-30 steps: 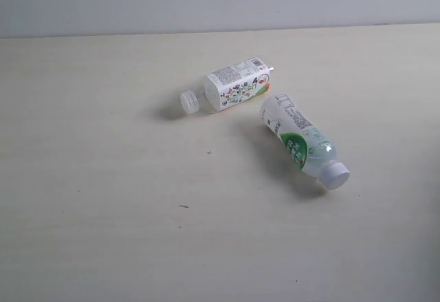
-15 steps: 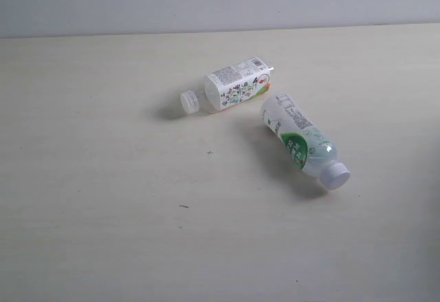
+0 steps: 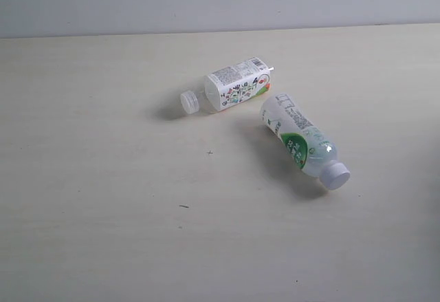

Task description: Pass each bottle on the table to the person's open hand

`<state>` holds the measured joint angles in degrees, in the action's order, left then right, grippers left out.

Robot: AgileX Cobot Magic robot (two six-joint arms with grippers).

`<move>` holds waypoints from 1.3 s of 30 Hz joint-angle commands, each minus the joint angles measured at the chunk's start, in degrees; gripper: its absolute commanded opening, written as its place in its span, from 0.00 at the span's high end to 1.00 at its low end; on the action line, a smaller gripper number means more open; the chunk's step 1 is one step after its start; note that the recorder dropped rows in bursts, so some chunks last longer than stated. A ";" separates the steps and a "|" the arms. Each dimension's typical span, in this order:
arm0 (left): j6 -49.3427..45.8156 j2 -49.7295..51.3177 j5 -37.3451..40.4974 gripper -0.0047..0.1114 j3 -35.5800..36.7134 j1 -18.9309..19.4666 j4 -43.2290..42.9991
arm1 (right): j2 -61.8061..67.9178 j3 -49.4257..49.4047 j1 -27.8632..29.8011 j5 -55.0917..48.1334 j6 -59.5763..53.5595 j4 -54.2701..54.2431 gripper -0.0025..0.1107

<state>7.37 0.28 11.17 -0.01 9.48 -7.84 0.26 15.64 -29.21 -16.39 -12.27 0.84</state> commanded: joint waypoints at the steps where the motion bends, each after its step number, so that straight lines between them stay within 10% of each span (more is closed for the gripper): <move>1: -0.06 -0.28 0.11 0.96 0.01 -0.22 0.51 | -0.26 -0.37 -0.07 -8.64 0.47 -2.13 0.87; 39: -0.06 -0.28 0.11 0.96 0.01 -0.22 0.51 | -0.26 -0.37 -0.07 -4.67 0.26 -0.18 0.87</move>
<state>7.37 0.28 11.17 -0.01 9.48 -7.84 0.26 15.64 -29.21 -21.71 -11.81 0.00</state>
